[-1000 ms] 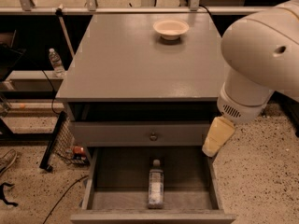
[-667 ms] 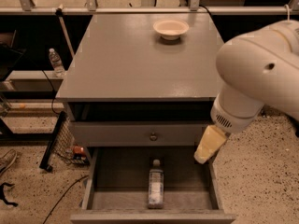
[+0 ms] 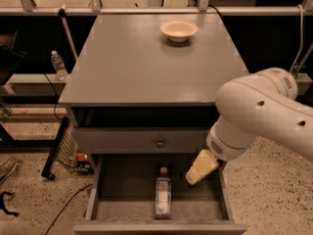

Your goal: Pick blue plastic bottle from middle drawer and place on counter

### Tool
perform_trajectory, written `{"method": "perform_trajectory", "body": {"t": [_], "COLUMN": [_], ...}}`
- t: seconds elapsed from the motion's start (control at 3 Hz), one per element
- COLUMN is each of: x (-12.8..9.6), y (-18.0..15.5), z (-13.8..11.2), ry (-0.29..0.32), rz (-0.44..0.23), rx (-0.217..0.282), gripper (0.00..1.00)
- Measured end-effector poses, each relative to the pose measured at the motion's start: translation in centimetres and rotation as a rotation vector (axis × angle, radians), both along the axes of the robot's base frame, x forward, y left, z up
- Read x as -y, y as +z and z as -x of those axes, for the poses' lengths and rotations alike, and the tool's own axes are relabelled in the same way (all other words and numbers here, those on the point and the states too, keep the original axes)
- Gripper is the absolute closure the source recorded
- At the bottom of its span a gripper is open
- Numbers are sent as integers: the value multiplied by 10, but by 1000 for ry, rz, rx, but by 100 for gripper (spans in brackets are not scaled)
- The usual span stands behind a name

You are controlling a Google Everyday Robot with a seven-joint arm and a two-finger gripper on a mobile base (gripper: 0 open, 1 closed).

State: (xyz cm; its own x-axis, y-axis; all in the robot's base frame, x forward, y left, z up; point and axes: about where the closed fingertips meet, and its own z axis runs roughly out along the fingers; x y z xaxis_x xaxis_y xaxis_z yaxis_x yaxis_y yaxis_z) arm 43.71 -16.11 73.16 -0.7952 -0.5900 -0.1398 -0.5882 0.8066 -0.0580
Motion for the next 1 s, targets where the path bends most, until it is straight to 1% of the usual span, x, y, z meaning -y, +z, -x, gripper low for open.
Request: {"method": "perform_trajectory", "body": {"t": [0.33, 0.67, 1.0], "x": [-10, -23, -33], "y": [-30, -51, -74], "z": [-6, -14, -20], "ry": [-51, -92, -130], "rz": [-50, -69, -106], "rx": [-21, -20, -22], "gripper": [0, 0, 0]}}
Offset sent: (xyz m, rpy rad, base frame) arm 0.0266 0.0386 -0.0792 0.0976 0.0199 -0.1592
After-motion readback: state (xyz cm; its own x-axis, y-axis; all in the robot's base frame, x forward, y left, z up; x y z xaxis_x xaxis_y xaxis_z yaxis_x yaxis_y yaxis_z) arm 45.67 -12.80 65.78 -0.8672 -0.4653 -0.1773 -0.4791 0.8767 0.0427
